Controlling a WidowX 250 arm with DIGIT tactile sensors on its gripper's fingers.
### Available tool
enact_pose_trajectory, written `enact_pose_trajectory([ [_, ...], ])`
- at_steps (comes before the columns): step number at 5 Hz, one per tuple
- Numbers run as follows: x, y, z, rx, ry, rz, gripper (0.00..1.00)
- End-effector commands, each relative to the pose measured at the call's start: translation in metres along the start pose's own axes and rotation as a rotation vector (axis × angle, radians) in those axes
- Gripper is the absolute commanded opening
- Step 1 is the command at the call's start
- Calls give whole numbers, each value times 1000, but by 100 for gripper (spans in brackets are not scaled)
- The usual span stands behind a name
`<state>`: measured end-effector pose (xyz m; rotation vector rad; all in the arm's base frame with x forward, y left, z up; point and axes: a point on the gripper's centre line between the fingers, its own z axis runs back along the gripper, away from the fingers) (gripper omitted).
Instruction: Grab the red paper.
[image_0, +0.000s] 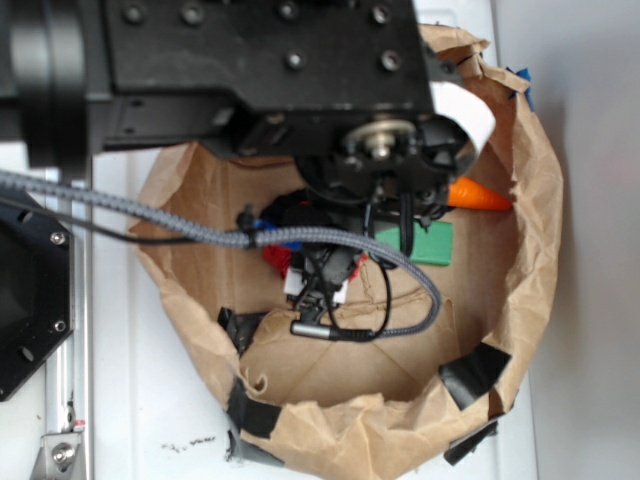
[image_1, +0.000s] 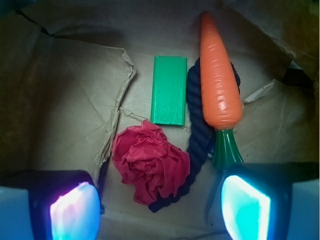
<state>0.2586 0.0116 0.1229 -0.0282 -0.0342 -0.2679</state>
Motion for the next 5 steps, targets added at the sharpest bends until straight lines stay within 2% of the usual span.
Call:
enact_pose_trajectory([
  [1, 4, -12, -13, -1, -43, -295, 100],
  [2, 2, -12, -24, -11, -35, -347, 100],
  [3, -1, -11, -30, 5, -57, -373, 100],
  [4, -3, -6, -34, -13, -72, -370, 100],
  [5, -48, -29, -46, -26, -73, -362, 100],
])
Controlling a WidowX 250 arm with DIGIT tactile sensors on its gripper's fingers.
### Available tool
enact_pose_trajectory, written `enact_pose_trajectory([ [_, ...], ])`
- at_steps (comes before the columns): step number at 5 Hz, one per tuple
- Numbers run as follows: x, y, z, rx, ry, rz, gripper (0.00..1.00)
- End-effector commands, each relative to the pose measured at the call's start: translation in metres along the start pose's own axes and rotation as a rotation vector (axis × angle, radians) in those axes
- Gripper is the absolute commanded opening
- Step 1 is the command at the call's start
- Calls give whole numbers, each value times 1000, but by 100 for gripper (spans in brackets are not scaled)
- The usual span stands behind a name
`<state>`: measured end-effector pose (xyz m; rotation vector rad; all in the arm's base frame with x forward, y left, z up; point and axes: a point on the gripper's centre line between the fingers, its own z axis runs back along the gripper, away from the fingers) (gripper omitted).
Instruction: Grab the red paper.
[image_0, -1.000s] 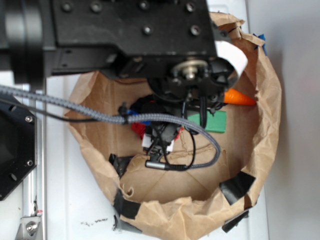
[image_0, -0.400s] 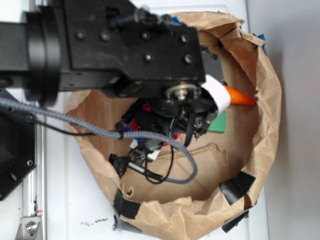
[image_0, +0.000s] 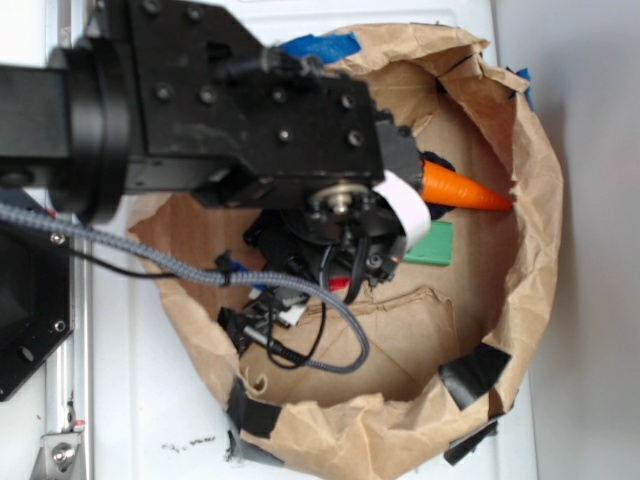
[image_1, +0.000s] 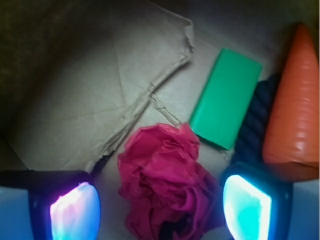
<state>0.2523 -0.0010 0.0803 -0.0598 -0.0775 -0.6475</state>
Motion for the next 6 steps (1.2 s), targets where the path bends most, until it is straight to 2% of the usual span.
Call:
enact_pose_trajectory([
  [1, -41, -39, -11, -17, -34, 3, 100],
  [2, -43, -50, -24, -13, -15, -15, 100],
  [3, -61, -72, -23, -16, -31, -11, 100],
  [5, -73, -72, -9, -15, -68, 135, 100],
  [6, -67, -62, -2, -42, -60, 168, 100],
])
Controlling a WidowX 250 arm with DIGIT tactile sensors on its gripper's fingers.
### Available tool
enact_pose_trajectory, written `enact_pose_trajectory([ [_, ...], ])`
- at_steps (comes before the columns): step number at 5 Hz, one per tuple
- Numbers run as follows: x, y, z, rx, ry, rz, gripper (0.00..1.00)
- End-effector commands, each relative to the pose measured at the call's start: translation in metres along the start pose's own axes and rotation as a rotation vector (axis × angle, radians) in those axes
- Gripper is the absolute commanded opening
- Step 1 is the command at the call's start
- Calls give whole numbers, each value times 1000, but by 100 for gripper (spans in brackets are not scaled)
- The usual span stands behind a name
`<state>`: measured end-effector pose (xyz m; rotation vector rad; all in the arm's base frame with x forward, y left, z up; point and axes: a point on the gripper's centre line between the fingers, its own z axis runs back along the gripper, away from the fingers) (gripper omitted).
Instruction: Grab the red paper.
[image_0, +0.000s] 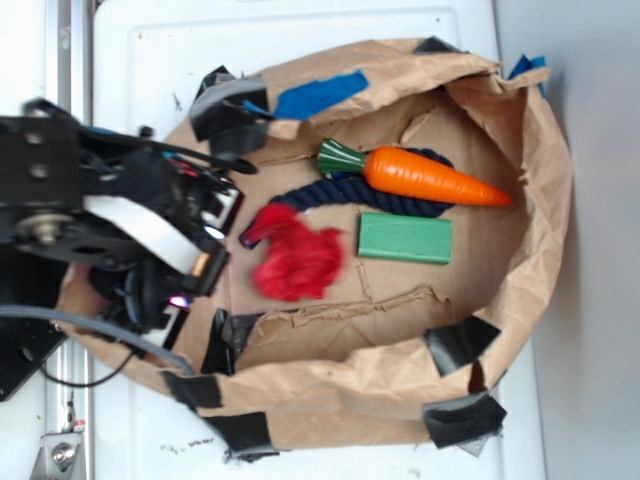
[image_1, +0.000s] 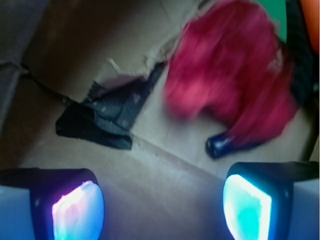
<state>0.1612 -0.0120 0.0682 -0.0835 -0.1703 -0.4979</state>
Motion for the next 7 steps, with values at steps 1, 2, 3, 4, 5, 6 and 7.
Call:
enact_pose_trajectory([
  [1, 27, 62, 22, -93, 84, 124, 100],
  [2, 27, 62, 22, -93, 84, 124, 100],
  [3, 27, 62, 22, -93, 84, 124, 100],
  [4, 27, 62, 22, -93, 84, 124, 100],
  [5, 27, 62, 22, -93, 84, 124, 100],
  [6, 27, 62, 22, -93, 84, 124, 100],
  [7, 31, 50, 19, -113, 61, 110, 100],
])
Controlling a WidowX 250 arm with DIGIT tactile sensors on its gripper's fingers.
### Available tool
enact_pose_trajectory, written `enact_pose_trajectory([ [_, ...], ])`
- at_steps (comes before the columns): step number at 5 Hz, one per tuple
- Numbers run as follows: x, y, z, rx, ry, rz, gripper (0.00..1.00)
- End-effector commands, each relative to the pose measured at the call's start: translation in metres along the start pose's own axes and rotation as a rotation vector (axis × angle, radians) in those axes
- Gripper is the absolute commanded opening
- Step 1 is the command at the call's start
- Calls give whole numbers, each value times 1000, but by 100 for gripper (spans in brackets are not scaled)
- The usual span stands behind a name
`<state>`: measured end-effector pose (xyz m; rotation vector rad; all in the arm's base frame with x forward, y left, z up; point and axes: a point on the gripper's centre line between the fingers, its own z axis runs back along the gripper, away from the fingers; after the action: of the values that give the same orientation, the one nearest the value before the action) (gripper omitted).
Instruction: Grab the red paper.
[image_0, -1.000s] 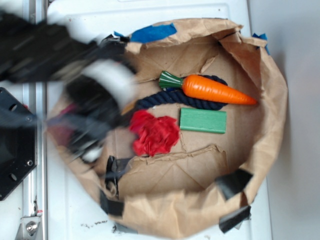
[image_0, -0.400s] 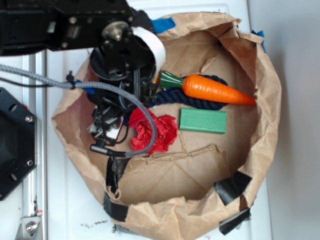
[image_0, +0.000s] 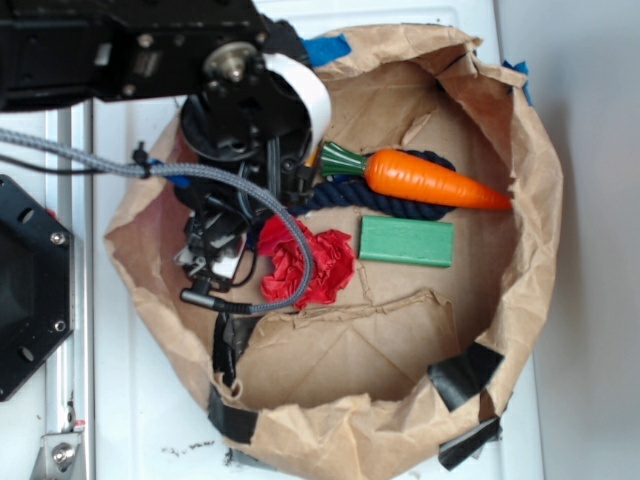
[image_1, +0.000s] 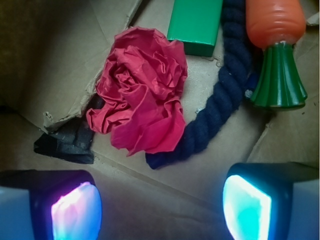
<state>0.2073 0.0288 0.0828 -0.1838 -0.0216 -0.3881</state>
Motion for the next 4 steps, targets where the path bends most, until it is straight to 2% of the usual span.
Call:
enact_pose_trajectory([
  [1, 12, -18, -2, 6, -46, -14, 100],
  [3, 30, -14, 0, 6, -53, 1, 100],
  [4, 32, -9, -8, 9, -37, 3, 100],
])
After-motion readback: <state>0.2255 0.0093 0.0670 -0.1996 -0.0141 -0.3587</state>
